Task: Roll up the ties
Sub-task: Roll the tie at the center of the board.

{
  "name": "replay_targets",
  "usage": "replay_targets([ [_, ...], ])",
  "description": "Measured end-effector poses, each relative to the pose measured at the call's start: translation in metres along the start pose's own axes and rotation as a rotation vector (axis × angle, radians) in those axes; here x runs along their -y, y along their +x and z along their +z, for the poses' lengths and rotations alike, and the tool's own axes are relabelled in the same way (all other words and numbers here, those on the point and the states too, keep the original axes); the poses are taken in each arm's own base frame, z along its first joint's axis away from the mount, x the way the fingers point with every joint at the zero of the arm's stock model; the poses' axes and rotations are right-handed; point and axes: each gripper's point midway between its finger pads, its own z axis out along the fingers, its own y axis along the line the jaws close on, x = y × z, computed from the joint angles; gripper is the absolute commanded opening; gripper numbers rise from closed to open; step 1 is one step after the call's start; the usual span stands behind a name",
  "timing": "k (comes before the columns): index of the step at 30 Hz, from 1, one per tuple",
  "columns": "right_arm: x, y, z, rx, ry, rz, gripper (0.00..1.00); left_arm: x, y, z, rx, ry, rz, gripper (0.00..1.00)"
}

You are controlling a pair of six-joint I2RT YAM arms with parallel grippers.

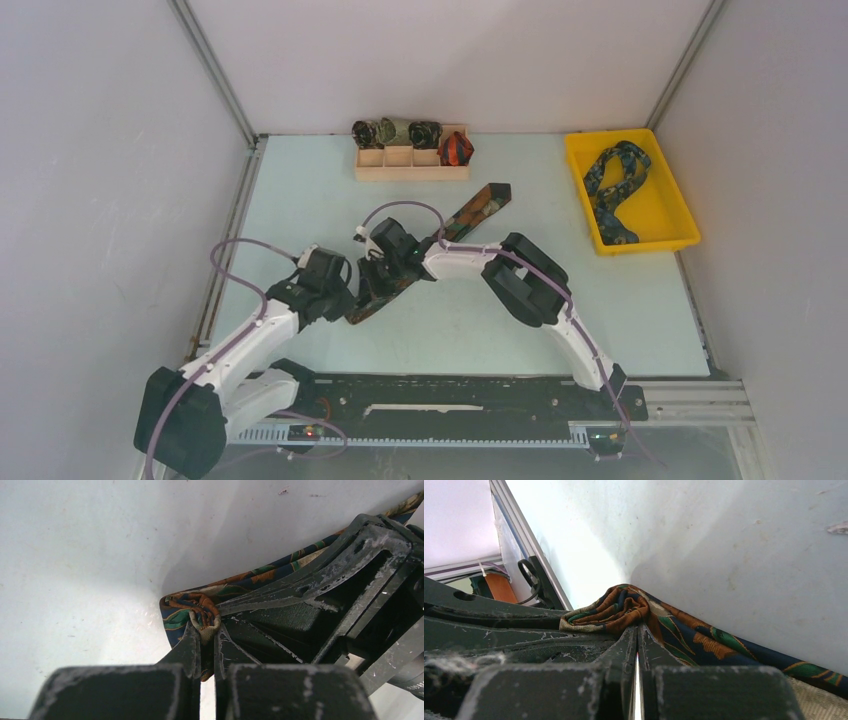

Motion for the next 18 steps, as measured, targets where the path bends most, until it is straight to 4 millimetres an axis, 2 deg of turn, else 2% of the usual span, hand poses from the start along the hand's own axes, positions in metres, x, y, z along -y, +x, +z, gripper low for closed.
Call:
replay_targets([
  [13, 0.013, 0.002, -0.005, 0.001, -0.009, 0.033, 0.04, 0.008, 0.000, 0.007, -0.025, -0.002, 0.011, 0.00],
  [18, 0.020, 0.007, -0.021, 0.007, 0.019, 0.035, 0.05, 0.008, 0.001, 0.009, -0.032, -0.003, 0.012, 0.00],
])
